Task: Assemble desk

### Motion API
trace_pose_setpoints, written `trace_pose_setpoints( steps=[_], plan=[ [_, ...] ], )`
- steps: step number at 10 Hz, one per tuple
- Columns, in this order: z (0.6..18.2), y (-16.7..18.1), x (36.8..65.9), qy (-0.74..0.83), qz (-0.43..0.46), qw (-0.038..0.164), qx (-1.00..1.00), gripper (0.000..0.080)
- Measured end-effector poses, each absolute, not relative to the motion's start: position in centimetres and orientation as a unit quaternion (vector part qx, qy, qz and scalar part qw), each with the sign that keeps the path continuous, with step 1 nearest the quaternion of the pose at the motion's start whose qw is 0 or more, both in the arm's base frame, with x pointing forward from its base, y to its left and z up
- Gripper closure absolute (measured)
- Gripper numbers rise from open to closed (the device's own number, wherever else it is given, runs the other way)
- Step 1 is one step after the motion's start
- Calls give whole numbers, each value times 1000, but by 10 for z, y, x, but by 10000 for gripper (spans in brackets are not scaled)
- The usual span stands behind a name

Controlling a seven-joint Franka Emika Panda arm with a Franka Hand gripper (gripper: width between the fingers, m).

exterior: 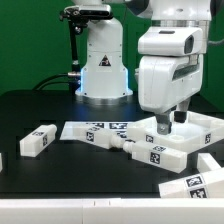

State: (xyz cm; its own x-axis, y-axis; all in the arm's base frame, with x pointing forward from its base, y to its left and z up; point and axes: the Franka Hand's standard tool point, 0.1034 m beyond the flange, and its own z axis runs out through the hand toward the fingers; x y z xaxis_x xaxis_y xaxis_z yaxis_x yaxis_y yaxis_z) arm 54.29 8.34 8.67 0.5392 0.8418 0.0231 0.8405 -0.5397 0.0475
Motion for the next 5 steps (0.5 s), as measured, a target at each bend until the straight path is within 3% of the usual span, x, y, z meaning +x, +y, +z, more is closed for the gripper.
trace_pose_setpoints(
  steps=[5],
  plan=[
    [90, 78, 555, 506, 27, 19, 862, 150]
  ],
)
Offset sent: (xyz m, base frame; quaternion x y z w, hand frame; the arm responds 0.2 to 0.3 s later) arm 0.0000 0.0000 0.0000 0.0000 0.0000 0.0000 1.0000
